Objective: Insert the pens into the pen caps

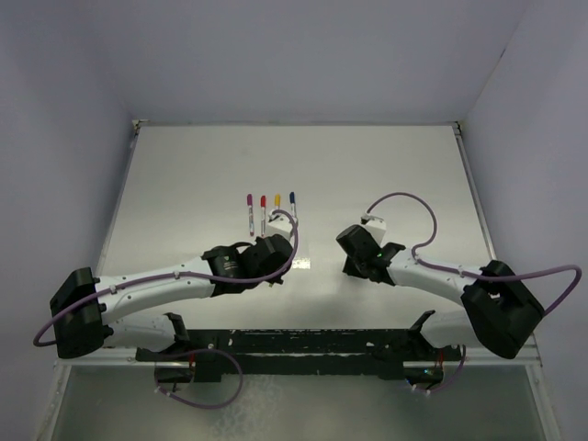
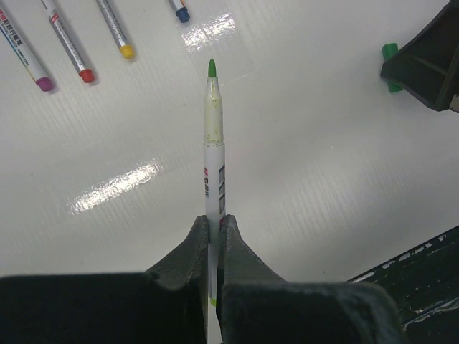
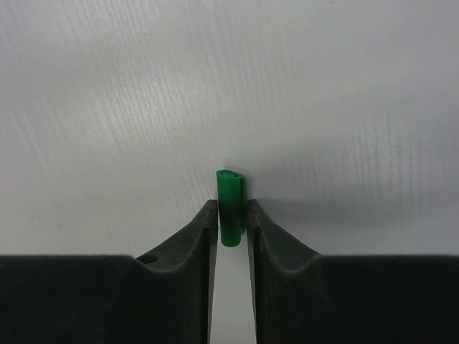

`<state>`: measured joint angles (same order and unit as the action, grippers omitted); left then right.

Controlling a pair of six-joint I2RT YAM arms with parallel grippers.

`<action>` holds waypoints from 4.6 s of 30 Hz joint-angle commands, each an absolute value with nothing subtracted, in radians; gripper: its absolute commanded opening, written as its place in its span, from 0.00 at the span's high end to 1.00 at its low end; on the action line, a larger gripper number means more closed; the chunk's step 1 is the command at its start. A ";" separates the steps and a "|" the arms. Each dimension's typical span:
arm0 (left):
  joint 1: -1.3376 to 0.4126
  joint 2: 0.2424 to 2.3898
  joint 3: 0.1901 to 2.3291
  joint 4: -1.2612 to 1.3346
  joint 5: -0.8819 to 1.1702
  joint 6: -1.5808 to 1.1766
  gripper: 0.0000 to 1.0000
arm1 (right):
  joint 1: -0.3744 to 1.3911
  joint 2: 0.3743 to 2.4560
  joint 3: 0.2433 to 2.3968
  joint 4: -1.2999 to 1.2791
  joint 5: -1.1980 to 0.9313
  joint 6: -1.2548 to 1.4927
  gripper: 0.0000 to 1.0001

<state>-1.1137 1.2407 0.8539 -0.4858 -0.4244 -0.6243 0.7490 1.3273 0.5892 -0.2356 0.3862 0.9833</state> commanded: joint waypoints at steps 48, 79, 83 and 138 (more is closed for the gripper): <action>-1.112 1.255 0.744 0.145 -0.267 -0.502 1.00 | 0.758 0.864 0.572 0.249 0.482 0.461 1.00; -1.112 1.322 0.713 0.431 -0.164 -0.534 1.00 | 0.756 0.731 0.362 0.752 0.329 0.499 1.00; -1.112 1.325 0.712 0.431 -0.168 -0.535 1.00 | 0.756 0.734 0.362 0.752 0.320 0.510 1.00; -1.112 1.316 0.706 0.486 -0.249 -0.535 1.00 | 0.757 0.802 0.318 0.736 0.240 0.606 1.00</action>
<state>-1.1133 1.3258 0.7044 0.4023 -0.2363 -0.5308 0.7582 0.7895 0.3302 0.6949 0.2661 0.5808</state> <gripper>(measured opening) 0.029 0.034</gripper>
